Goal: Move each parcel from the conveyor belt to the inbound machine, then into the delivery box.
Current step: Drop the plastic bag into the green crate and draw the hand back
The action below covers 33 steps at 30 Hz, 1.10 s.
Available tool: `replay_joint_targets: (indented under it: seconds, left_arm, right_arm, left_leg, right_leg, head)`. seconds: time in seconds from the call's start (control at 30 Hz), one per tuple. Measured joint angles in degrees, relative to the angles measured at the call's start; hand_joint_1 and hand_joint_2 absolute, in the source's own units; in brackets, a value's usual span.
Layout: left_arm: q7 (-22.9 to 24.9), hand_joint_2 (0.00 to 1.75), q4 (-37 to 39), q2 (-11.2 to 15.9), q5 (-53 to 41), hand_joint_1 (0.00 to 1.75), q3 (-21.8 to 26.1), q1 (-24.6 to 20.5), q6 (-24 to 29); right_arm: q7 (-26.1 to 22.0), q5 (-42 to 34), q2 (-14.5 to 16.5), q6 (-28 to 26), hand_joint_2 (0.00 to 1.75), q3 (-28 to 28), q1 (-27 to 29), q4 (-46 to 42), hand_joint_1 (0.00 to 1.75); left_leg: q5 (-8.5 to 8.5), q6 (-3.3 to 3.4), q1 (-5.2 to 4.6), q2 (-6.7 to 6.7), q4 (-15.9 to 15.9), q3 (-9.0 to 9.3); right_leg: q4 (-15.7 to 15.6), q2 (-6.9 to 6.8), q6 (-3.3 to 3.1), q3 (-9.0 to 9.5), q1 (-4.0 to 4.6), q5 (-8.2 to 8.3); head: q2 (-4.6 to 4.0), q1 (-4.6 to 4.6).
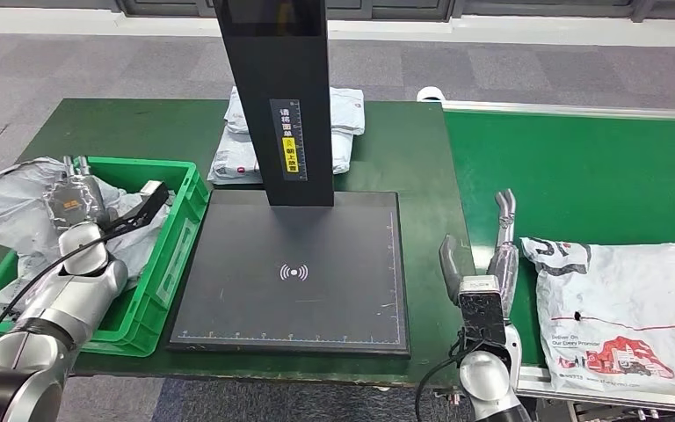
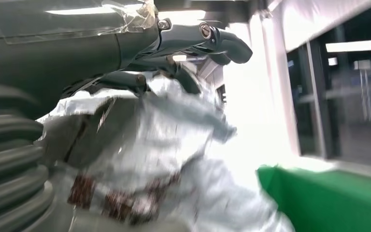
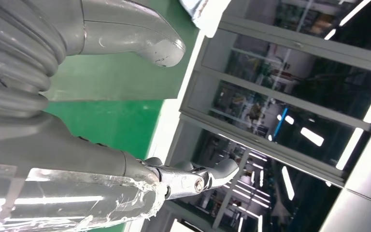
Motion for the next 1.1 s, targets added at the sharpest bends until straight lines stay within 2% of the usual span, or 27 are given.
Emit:
replay_joint_targets:
  seconds: [0.07, 0.1, 0.23, 0.3, 0.43, 0.53, 0.6, 0.67, 0.73, 0.87, 0.97, 1.1]
  left_arm:
    - [-4.1, 1.75, -0.5, -0.7, 3.1, 0.0, 2.2, 0.0, 4.9]
    - [-7.7, 1.75, -1.1, -1.2, 6.2, 0.0, 3.5, 0.0, 6.8]
    - [-28.3, 1.75, -5.9, -4.3, 25.3, 0.0, 10.5, 0.1, 11.1]
    - [-35.2, 1.75, -9.1, -6.0, 33.0, 0.0, 13.3, 0.4, 11.4]
    - [-43.3, 1.75, -16.4, -9.2, 44.3, 0.0, 15.8, 2.5, 10.6]
    - [-45.0, 1.75, -21.6, -11.0, 50.3, 0.0, 15.9, 4.6, 8.1]
    - [-45.5, 1.75, -24.1, -12.0, 54.7, 0.0, 15.9, 5.5, 3.3]
    - [-46.3, 1.75, -25.9, -12.8, 60.5, 0.0, 15.6, 6.1, -3.8]
    - [-47.3, 1.75, -27.1, -13.7, 65.4, 0.0, 15.1, 6.8, -10.2]
    - [-49.7, 1.75, -27.8, -15.8, 76.3, 0.0, 12.9, 7.8, -25.6]
    - [-51.9, 1.75, -27.1, -18.2, 81.7, 0.0, 10.0, 9.2, -33.4]
    - [-54.5, 1.75, -25.2, -21.0, 84.3, 0.0, 4.7, 11.1, -34.8]
  right_arm:
    - [0.5, 0.5, 0.0, 0.3, 1.75, 0.0, 0.6, -0.3, 0.0]
    - [0.7, 0.6, 0.0, 0.5, 1.75, 0.0, 0.8, -0.4, 0.0]
    - [1.6, 1.2, 0.0, 1.0, 1.75, 0.0, 1.3, -0.4, 0.0]
    - [1.6, 1.1, 0.0, 1.0, 1.75, 0.0, 1.1, -0.3, 0.0]
    - [1.4, 0.4, 0.0, 0.9, 1.75, 0.0, 0.6, 0.4, 0.0]
    - [1.4, -0.2, 0.0, 0.8, 1.75, 0.0, 0.4, 0.9, 0.0]
    - [1.4, -1.0, 0.0, 0.9, 0.87, -0.1, 0.1, 1.3, 0.0]
    - [1.5, -2.1, -0.1, 1.5, 0.0, -0.3, -0.3, 1.8, 0.0]
    - [1.5, -2.9, -0.3, 2.3, 0.0, -0.6, -0.8, 2.5, 0.0]
    - [3.5, -2.0, -0.9, 2.7, 1.75, -1.6, -3.1, 5.5, 0.0]
    - [6.3, 0.4, -1.7, 2.0, 1.75, -2.6, -5.6, 9.2, 0.0]
    - [7.7, 3.6, -2.3, 1.0, 1.75, -4.2, -7.7, 13.5, 0.0]
  left_leg:
    - [0.0, 0.0, 0.0, 0.0, 0.0, -0.01]
    - [0.0, 0.0, 0.0, 0.0, 0.0, -0.01]
    - [0.0, 0.0, 0.0, -0.01, 0.0, -0.04]
    - [0.0, 0.0, -0.01, -0.01, 0.0, -0.04]
    - [0.0, 0.0, -0.04, -0.01, 0.0, -0.04]
    - [0.0, 0.0, -0.05, -0.02, 0.0, -0.05]
    - [0.0, 0.0, -0.05, -0.02, 0.0, -0.05]
    - [0.0, 0.0, -0.05, -0.02, 0.0, -0.05]
    - [0.0, 0.01, -0.05, -0.02, 0.0, -0.06]
    - [0.0, 0.02, -0.1, -0.02, 0.0, -0.05]
    - [0.03, 0.06, -0.15, -0.1, 0.0, -0.07]
    - [0.01, 0.1, -0.17, -0.16, 0.1, -0.12]
  right_leg:
    - [0.0, 0.0, 0.0, -0.01, 0.0, 0.0]
    - [0.0, 0.0, 0.0, -0.02, 0.0, 0.0]
    - [0.0, -0.02, 0.0, -0.02, -0.02, 0.01]
    - [0.0, -0.01, 0.0, -0.02, -0.04, 0.02]
    - [0.0, -0.02, 0.0, -0.01, -0.05, 0.03]
    - [0.0, -0.02, 0.0, -0.01, -0.05, 0.03]
    - [0.0, -0.02, 0.0, -0.02, -0.04, 0.03]
    - [0.0, -0.02, 0.0, -0.03, -0.04, 0.03]
    - [0.0, -0.02, 0.0, -0.03, -0.05, 0.03]
    - [0.0, -0.02, 0.03, -0.03, -0.1, 0.05]
    - [0.0, -0.06, 0.06, -0.01, -0.16, 0.07]
    - [0.0, -0.11, 0.07, -0.01, -0.2, 0.07]
  head:
    - [0.0, 0.0]
    - [0.0, 0.0]
    - [0.0, 0.0]
    - [0.0, 0.0]
    - [0.0, 0.01]
    - [0.0, 0.01]
    - [0.0, 0.0]
    - [0.0, 0.0]
    - [0.0, 0.0]
    - [0.0, 0.0]
    - [0.0, 0.01]
    - [0.0, 0.01]
